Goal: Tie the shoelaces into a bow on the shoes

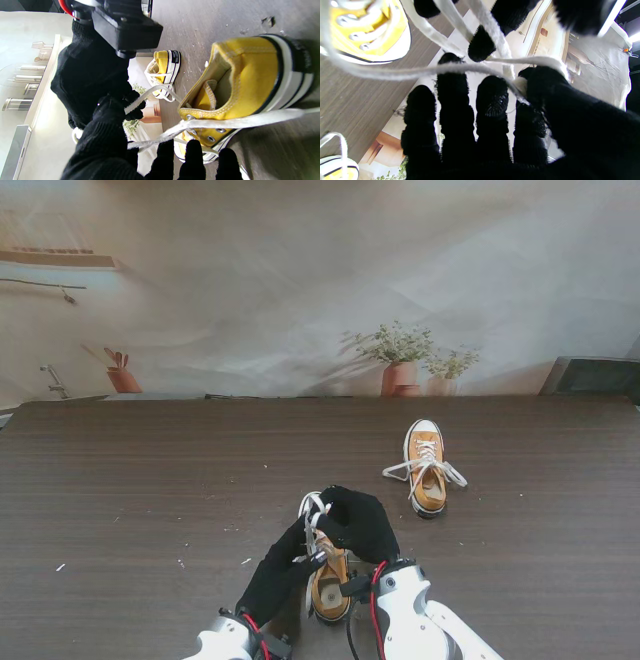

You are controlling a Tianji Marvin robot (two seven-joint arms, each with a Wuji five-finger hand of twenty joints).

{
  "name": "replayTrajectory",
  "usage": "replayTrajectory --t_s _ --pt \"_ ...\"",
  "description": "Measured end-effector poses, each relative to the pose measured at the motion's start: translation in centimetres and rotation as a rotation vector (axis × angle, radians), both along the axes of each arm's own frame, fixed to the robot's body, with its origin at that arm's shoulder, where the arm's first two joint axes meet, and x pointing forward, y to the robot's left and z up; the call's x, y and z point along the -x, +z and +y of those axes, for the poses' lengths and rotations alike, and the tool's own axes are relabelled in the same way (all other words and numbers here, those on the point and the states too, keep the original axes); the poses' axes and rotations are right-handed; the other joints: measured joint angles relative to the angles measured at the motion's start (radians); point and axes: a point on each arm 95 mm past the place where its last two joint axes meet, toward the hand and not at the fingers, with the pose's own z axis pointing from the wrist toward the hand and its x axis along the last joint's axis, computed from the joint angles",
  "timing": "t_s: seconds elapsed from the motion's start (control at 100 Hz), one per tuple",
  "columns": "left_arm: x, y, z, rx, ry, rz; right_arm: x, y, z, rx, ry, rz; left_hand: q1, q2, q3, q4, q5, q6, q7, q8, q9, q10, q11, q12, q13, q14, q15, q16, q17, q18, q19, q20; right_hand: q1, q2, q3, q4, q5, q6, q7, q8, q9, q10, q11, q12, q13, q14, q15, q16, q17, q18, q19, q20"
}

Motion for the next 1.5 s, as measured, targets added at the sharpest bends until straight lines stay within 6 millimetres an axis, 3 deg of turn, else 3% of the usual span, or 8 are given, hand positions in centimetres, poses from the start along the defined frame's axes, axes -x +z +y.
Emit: replayTrajectory --t_s 0.46,0.62,0.81,0.89,1.03,1.17,1.32,1.5 --pt "-1.4 0.5 -0.3 0.120 0.100 0.029 1.0 0.0 0.0 -0.023 0.003 -0.007 -0.050 0.021 0.000 -0.002 -0.037 0.000 -0.016 -0.014 -0.021 -0.025 -0.089 0.000 -0.002 -0.018 -0.064 0.000 -0.029 0.000 -0.020 0.000 -0.001 0.008 0.000 0.000 -0.001 0.000 0.000 0.000 0.000 0.000 0.000 0.000 0.000 0.000 0.000 0.000 0.000 0.000 0.000 0.000" --pt "-1.3 0.6 -0.4 0.271 0.164 0.022 1.0 0.2 -0.1 -0.026 0.000 -0.013 -0.050 0.020 0.001 -0.001 -0.033 0.000 0.096 0.024 -0.021 -0.049 -0.100 0.008 -0.002 -0.042 -0.102 0.000 -0.035 0.000 -0.037 -0.038 -0.001 0.000 0.000 0.000 -0.001 0.000 0.000 0.000 0.000 0.000 0.000 0.000 0.000 0.000 0.000 0.000 0.000 0.000 0.000 0.000" --pt "-0.5 1.0 -0.7 0.373 0.206 -0.005 1.1 0.0 -0.1 -0.023 0.002 -0.008 -0.044 0.002 0.001 -0.001 0.057 -0.002 0.294 0.132 -0.021 -0.055 -0.048 0.014 -0.002 -0.050 -0.103 0.000 -0.035 0.000 -0.047 -0.072 -0.001 -0.001 0.000 0.000 -0.001 0.000 0.000 0.000 0.000 0.000 0.000 0.000 0.000 0.000 0.000 0.000 0.000 0.000 0.000 0.000" --pt "-0.2 1.1 -0.8 0.385 0.220 -0.011 1.2 0.0 -0.1 -0.023 0.002 -0.006 -0.043 0.002 0.024 -0.001 0.105 -0.048 0.368 0.182 -0.016 -0.062 0.000 0.014 -0.002 -0.053 -0.091 0.000 -0.038 -0.001 -0.047 -0.072 -0.001 -0.001 0.000 0.000 -0.001 0.000 0.000 0.000 0.000 0.000 0.000 0.000 0.000 0.000 0.000 0.000 0.000 0.000 0.000 0.000" --pt "0.1 1.4 -0.8 0.371 0.287 -0.025 1.2 0.0 -0.2 -0.023 0.002 -0.005 -0.043 -0.024 0.093 -0.010 0.210 -0.046 0.481 0.246 0.069 -0.064 0.073 0.014 0.027 -0.047 -0.010 0.000 -0.014 -0.001 -0.025 -0.046 -0.001 -0.001 0.000 0.000 -0.001 0.000 0.000 0.000 0.000 0.000 0.000 0.000 0.000 0.000 0.000 0.000 0.000 0.000 0.000 0.000" --pt "0.0 1.8 -0.7 0.358 0.342 -0.049 1.2 -0.1 -0.2 -0.025 0.000 -0.004 -0.001 -0.093 0.113 -0.022 0.263 -0.044 0.641 0.284 0.244 -0.110 0.151 0.014 0.143 -0.022 0.117 0.000 0.073 0.005 0.002 -0.016 -0.001 -0.001 0.000 0.000 -0.001 0.000 0.000 0.000 0.000 0.000 0.000 0.000 0.000 0.000 0.000 0.000 0.000 0.000 0.000 0.000" --pt "-0.2 2.0 -1.0 0.378 0.372 -0.032 1.2 -0.1 -0.2 -0.030 0.007 0.005 0.018 -0.137 0.168 -0.022 0.306 -0.046 0.860 0.323 0.413 -0.110 0.206 0.066 0.271 0.000 0.232 0.001 0.162 0.048 0.027 0.001 -0.001 -0.001 0.000 0.000 -0.001 0.000 0.000 0.000 0.000 0.000 0.000 0.000 0.000 0.000 -0.001 0.000 -0.002 0.000 0.000 0.000" --pt "-0.5 2.1 -1.2 0.378 0.420 -0.015 1.2 0.1 -0.5 -0.042 0.017 0.037 -0.004 -0.196 0.294 -0.041 0.416 -0.046 0.929 0.309 0.617 -0.106 0.191 0.128 0.404 0.018 0.321 0.001 0.270 0.096 0.062 0.013 0.000 -0.001 0.000 0.000 -0.001 0.000 0.000 -0.021 -0.020 0.000 -0.006 -0.013 -0.014 0.000 -0.046 -0.001 -0.032 0.000 -0.021 -0.007"
